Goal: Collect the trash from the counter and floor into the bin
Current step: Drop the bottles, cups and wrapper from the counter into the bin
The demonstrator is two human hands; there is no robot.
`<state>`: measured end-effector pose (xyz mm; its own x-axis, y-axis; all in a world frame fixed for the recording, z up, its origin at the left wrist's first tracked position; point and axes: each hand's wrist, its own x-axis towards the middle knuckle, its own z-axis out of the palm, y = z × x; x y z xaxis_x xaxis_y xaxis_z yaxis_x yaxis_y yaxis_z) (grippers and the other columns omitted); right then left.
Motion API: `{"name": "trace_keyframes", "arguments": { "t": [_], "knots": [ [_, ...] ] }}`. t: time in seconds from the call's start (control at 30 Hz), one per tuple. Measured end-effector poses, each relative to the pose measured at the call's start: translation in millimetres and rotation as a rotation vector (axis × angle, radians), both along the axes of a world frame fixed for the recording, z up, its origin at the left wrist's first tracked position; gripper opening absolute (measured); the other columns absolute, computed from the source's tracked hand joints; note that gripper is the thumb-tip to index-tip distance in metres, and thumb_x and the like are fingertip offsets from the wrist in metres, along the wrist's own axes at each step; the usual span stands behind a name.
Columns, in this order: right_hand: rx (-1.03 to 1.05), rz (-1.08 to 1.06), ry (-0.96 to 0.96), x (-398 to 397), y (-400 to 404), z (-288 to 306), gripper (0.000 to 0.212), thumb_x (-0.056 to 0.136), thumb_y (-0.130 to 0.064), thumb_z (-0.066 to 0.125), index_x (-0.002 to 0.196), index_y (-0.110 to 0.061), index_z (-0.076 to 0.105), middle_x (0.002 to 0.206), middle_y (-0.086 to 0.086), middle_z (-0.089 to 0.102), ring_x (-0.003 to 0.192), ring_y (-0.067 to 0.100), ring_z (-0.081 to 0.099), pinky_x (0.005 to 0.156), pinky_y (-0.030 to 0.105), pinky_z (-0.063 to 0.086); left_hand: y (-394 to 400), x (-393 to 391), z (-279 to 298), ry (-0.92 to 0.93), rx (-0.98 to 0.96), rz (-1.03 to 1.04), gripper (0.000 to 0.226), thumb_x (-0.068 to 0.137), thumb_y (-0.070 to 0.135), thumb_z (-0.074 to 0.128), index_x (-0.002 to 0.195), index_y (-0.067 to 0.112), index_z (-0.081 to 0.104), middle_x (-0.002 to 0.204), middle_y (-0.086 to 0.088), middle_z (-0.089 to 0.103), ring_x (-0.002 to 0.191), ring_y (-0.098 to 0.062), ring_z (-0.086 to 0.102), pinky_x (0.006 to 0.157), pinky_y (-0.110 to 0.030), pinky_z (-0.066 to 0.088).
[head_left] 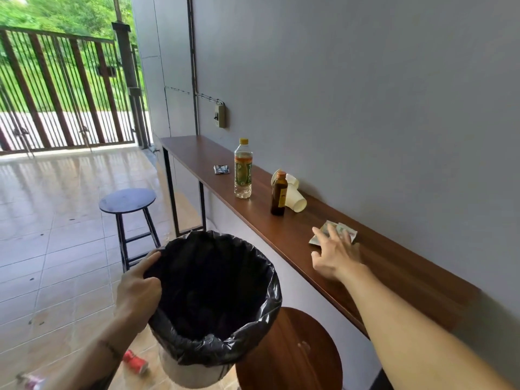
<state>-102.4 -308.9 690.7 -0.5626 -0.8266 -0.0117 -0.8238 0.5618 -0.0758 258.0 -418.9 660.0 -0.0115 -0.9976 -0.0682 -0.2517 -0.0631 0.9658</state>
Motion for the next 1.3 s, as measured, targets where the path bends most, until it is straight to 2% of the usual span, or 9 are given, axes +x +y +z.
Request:
{"name": "trace_keyframes", "arguments": {
  "t": [0.1,0.23,0.37,0.5,0.57,0.73,0.83,0.97,1.3],
  "knots": [
    [0.047,-0.037,-0.093,-10.8,-16.3,-9.3,0.064,0.092,-0.038,0.039,0.154,-0.035,0.022,0.163,0.007,0.019,0.145,0.038,0.021,0.11,0.059,0.029,-13.5,-10.3,-7.3,-0.011,0.023,0.019,0.083,0.074,-0.02,0.038,0.14,0.023,0.061,0.131,-0.003,0.062,0.09,-0.018,0.063,0.08,-0.047,0.061],
    [0.056,-0.045,-0.001,-3.8,-38.1,-19.0,0.059,0.088,-0.026,0.042,0.147,-0.031,0.038,0.151,0.004,0.038,0.137,0.034,0.031,0.106,0.053,0.032,-34.0,-19.0,-18.4,-0.007,0.053,0.016,0.082,0.074,-0.019,0.038,0.138,0.025,0.063,0.124,-0.005,0.066,0.091,-0.031,0.066,0.078,-0.055,0.061],
    [-0.088,0.098,0.053,19.9,-53.4,-23.3,0.055,0.086,-0.014,0.043,0.138,-0.027,0.054,0.137,0.004,0.051,0.126,0.031,0.044,0.1,0.046,0.042,-58.7,-19.7,-23.0,0.025,0.055,-0.015,0.083,0.073,-0.019,0.036,0.139,0.023,0.063,0.131,-0.005,0.064,0.109,-0.029,0.064,0.095,-0.048,0.057],
    [-0.295,0.36,0.062,86.4,-76.6,-31.5,0.045,0.078,-0.013,0.046,0.116,-0.022,0.069,0.116,0.001,0.065,0.104,0.031,0.057,0.086,0.041,0.049,-89.4,-7.6,-32.6,0.064,0.063,-0.079,0.083,0.072,-0.018,0.037,0.139,0.023,0.062,0.133,-0.001,0.064,0.101,-0.012,0.062,0.079,-0.022,0.053],
    [-0.297,0.461,0.083,130.2,-94.6,-38.1,0.04,0.076,-0.016,0.046,0.108,-0.019,0.071,0.112,0.001,0.066,0.101,0.031,0.059,0.084,0.04,0.05,-101.6,-0.4,-32.9,0.083,0.076,-0.131,0.081,0.075,-0.021,0.036,0.141,0.019,0.061,0.129,-0.001,0.062,0.1,-0.008,0.06,0.079,-0.017,0.049],
    [0.004,0.491,-0.154,204.0,-137.8,-46.4,0.047,0.088,-0.025,0.054,0.134,-0.022,0.058,0.146,-0.002,0.049,0.131,0.025,0.043,0.11,0.038,0.038,-133.1,14.8,-27.6,0.091,0.097,-0.212,0.08,0.075,-0.016,0.038,0.14,0.024,0.06,0.138,-0.006,0.059,0.123,-0.029,0.057,0.106,-0.046,0.05],
    [0.027,0.41,-0.179,221.2,-155.1,-46.6,0.055,0.089,-0.032,0.056,0.143,-0.023,0.05,0.151,-0.002,0.043,0.133,0.026,0.04,0.109,0.041,0.037,-158.3,29.2,-24.5,0.086,0.102,-0.26,0.08,0.076,-0.016,0.037,0.142,0.023,0.059,0.14,-0.006,0.058,0.118,-0.029,0.061,0.102,-0.049,0.053],
    [-0.044,0.275,-0.152,213.0,-158.3,-34.5,0.057,0.089,-0.035,0.053,0.144,-0.023,0.046,0.148,-0.003,0.044,0.134,0.026,0.04,0.108,0.043,0.04,-185.8,41.5,-27.8,0.158,0.128,-0.328,0.083,0.074,-0.019,0.035,0.145,0.019,0.056,0.136,-0.007,0.061,0.092,-0.016,0.07,0.084,-0.051,0.062],
    [-0.355,-0.181,-0.11,116.3,-131.1,6.4,0.09,0.084,-0.036,0.069,0.154,-0.023,0.015,0.155,0.004,0.027,0.137,0.031,0.034,0.11,0.044,0.038,-211.9,21.5,-43.8,0.124,0.147,-0.331,0.08,0.077,-0.017,0.039,0.143,0.025,0.058,0.124,-0.01,0.068,0.088,-0.049,0.07,0.066,-0.043,0.056]
  ]
}}
